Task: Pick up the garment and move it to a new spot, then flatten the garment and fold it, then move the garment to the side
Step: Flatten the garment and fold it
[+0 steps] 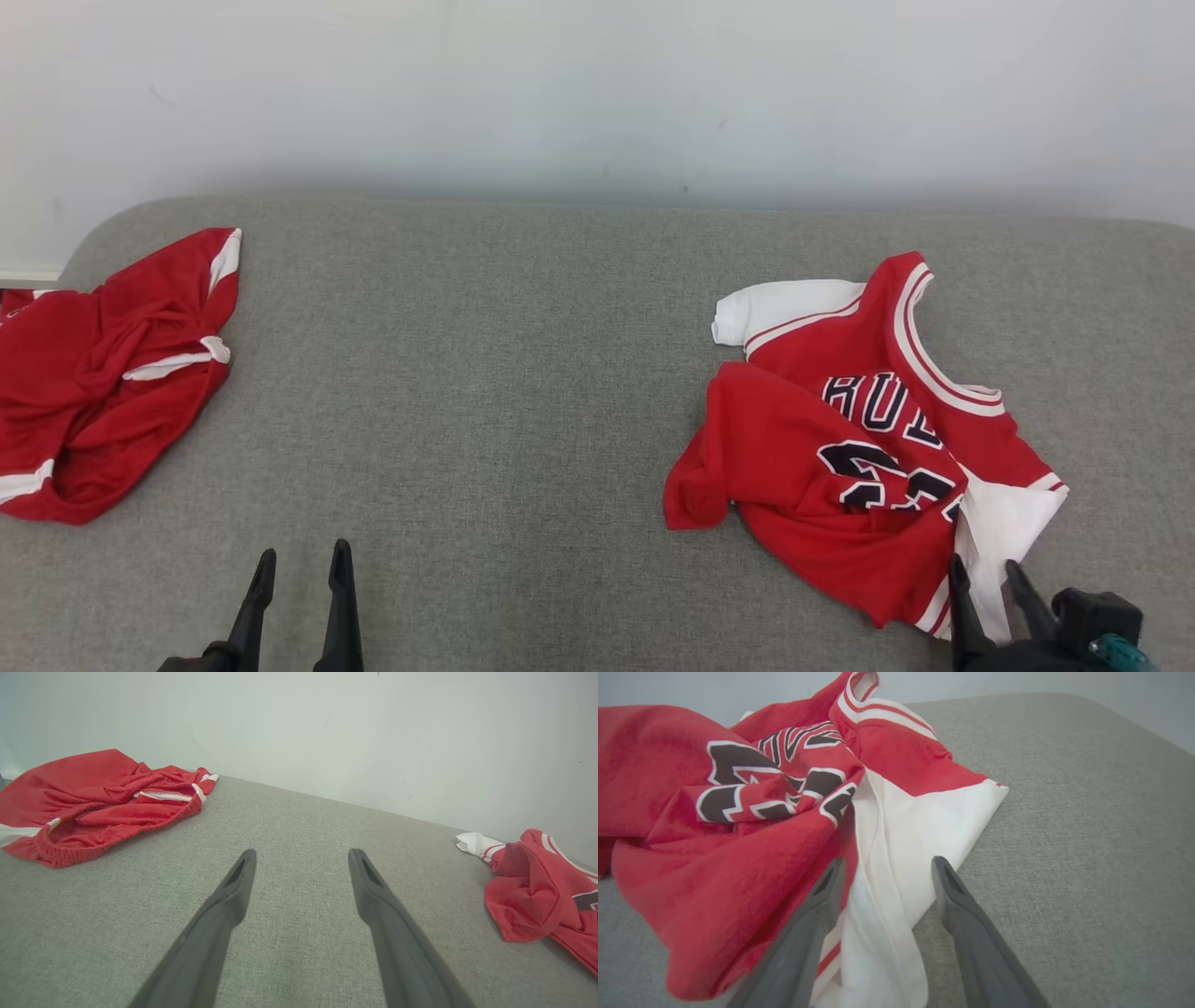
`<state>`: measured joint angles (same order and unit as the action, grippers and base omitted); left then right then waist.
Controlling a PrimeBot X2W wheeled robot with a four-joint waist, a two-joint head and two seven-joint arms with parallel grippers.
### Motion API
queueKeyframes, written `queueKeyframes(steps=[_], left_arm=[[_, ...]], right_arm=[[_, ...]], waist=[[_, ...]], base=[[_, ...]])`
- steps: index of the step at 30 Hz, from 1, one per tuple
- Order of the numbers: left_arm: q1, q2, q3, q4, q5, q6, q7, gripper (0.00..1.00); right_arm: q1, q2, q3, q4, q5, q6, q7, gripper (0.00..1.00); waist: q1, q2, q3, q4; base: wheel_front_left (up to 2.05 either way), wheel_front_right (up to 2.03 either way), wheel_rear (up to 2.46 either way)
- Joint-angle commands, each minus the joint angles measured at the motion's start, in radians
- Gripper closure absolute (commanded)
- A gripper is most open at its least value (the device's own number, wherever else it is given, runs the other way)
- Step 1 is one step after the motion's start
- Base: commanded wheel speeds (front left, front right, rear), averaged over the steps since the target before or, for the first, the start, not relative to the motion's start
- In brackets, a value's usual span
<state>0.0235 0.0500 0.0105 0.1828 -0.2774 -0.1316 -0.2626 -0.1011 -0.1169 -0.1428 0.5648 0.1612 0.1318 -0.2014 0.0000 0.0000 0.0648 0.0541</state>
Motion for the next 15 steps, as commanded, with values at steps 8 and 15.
queueKeyframes(steps=[8, 15], left_arm=[[-0.001, 0.000, 0.008, 0.002, 0.004, 0.002, -0.004, 0.00], [-0.023, 0.001, -0.008, 0.011, -0.003, 0.002, -0.004, 0.00]], right_arm=[[-0.006, 0.017, -0.019, -0.012, 0.046, -0.002, -0.011, 1.00], [0.123, 0.056, -0.115, -0.063, 0.303, -0.002, -0.049, 1.00]], waist=[[0.0000, 0.0000, 0.019, -0.036], [0.0000, 0.0000, 0.024, -0.044]], base=[[0.00, 0.00, 0.00], [0.00, 0.00, 0.00]])
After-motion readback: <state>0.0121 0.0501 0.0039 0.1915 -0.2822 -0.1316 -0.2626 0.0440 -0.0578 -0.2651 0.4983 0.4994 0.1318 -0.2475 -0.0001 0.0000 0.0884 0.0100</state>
